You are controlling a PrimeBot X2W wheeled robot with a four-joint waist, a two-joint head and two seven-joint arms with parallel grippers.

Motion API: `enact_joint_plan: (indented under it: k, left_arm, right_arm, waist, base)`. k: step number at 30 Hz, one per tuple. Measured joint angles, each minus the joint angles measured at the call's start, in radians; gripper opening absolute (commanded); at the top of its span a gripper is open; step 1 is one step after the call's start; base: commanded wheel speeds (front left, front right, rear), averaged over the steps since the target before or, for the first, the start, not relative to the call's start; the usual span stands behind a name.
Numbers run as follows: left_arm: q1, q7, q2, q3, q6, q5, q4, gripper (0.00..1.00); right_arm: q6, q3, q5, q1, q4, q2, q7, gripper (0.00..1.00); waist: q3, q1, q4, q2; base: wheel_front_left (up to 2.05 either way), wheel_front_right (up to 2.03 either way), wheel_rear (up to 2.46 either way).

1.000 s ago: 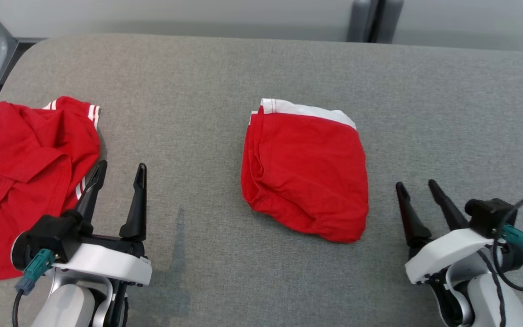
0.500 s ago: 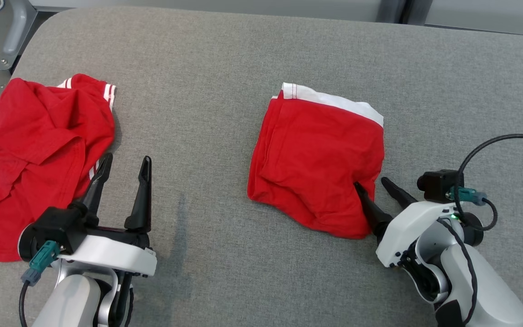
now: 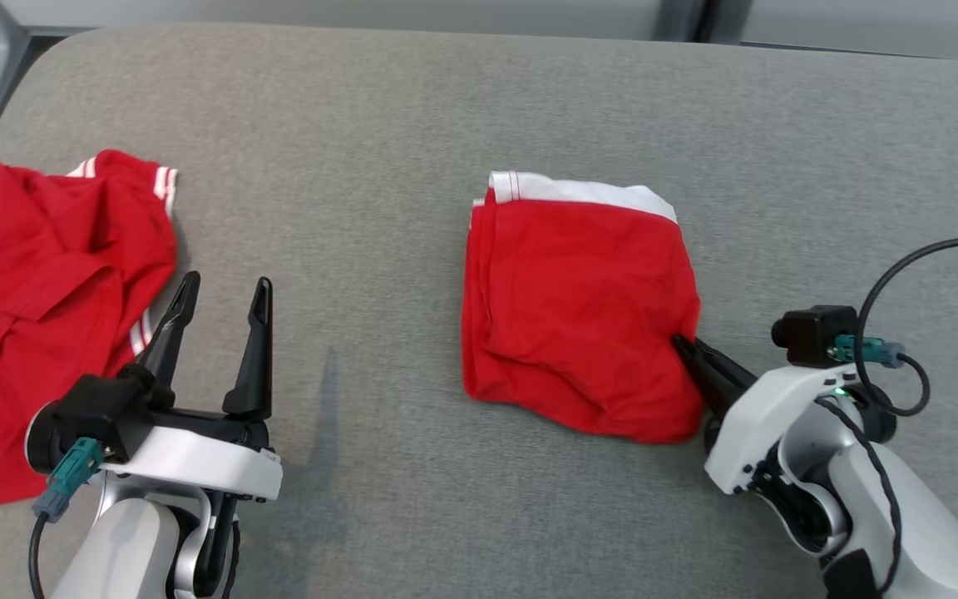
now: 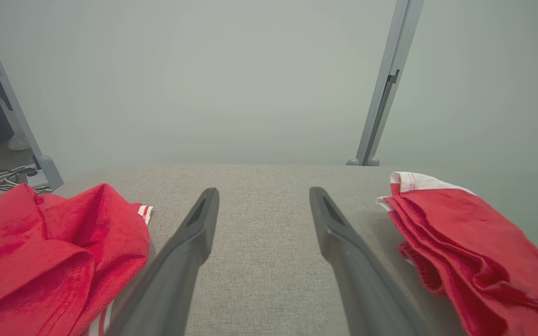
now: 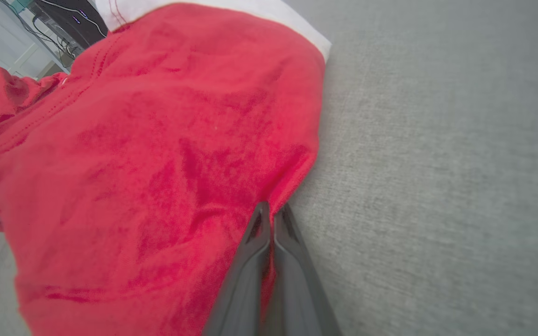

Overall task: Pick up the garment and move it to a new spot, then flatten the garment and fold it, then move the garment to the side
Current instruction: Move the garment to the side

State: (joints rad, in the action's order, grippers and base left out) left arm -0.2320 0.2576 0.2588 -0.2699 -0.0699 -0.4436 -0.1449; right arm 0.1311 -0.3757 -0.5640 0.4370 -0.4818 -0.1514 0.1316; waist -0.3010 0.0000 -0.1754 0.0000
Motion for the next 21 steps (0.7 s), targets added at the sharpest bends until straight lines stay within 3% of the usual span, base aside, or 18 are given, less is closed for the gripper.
enact_joint_plan:
  k: [7,11,21]
  left_arm:
    - [0.012,0.001,0.019,0.010,-0.002,0.012,0.031,1.00]
    - [0.021,-0.013,0.048,0.018,-0.011,0.019,0.070,1.00]
    - [0.015,-0.080,0.111,0.021,-0.022,0.041,0.162,1.00]
  right_arm:
    - [0.000,-0.005,0.009,-0.047,0.091,-0.084,0.035,0.00]
    - [0.000,0.021,0.031,-0.089,0.167,-0.136,0.072,0.00]
    - [0.000,-0.011,0.025,-0.053,0.204,-0.162,0.104,0.00]
  waist:
    - [0.011,0.0000,0.072,0.0000]
    - [0.009,0.0001,0.149,0.0000]
    - [-0.039,0.0000,0.325,0.0000]
  base:
    - [0.00,0.00,0.00]
    - [0.00,0.00,0.00]
    - [0.00,0.00,0.00]
